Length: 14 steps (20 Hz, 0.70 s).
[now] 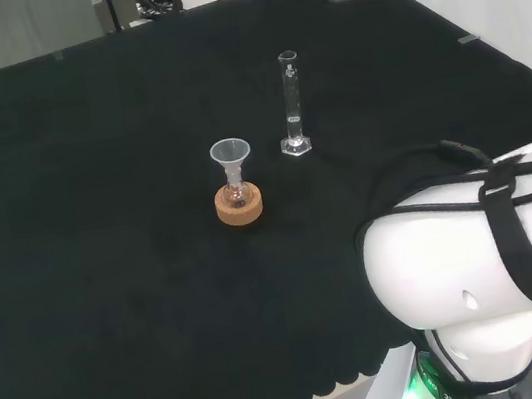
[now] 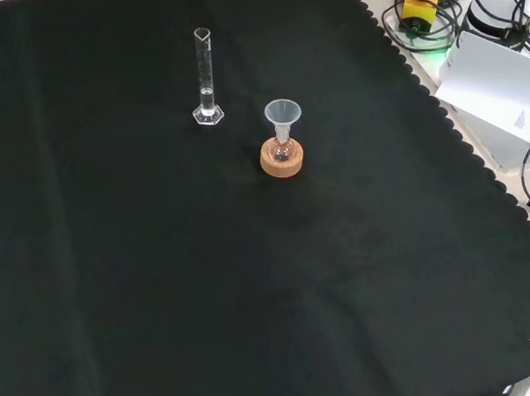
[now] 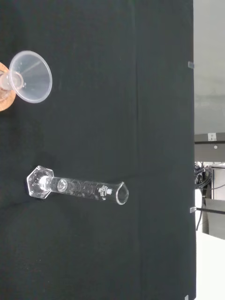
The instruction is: Pick up the graduated cylinder.
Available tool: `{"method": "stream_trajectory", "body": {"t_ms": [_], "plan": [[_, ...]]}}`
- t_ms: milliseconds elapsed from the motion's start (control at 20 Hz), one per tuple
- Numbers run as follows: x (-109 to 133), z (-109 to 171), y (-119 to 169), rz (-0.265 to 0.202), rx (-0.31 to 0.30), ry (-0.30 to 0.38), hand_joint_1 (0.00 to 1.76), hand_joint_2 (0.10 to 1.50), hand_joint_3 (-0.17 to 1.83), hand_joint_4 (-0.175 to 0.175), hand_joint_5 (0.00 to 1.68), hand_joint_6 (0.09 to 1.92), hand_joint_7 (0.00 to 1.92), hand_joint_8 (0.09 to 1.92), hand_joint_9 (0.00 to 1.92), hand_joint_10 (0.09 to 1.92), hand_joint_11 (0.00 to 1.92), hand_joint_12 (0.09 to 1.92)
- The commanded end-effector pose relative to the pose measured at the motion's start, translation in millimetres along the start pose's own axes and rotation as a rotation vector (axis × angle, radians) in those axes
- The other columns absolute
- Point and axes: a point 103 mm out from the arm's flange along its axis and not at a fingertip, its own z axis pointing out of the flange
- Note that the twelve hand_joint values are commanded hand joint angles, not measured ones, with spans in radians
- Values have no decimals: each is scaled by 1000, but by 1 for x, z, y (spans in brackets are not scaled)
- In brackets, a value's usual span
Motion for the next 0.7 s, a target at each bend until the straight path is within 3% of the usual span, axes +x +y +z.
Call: {"method": "stream_trajectory", "body": {"t_ms": [50, 250, 500, 700], "plan": [[-19, 31, 17, 17, -3, 41, 103, 1215, 290, -51, 303, 87, 50, 573, 204, 709, 42, 1410], [-32, 51, 38, 17, -2, 57, 130, 1214, 280, -56, 318, 87, 72, 590, 226, 708, 59, 1402], [-55, 77, 67, 17, -81, 143, 237, 1189, 257, -64, 362, 87, 199, 675, 365, 721, 95, 1395], [-67, 100, 88, 13, -52, 161, 350, 1152, 237, -70, 403, 87, 279, 730, 462, 721, 139, 1393]]}}
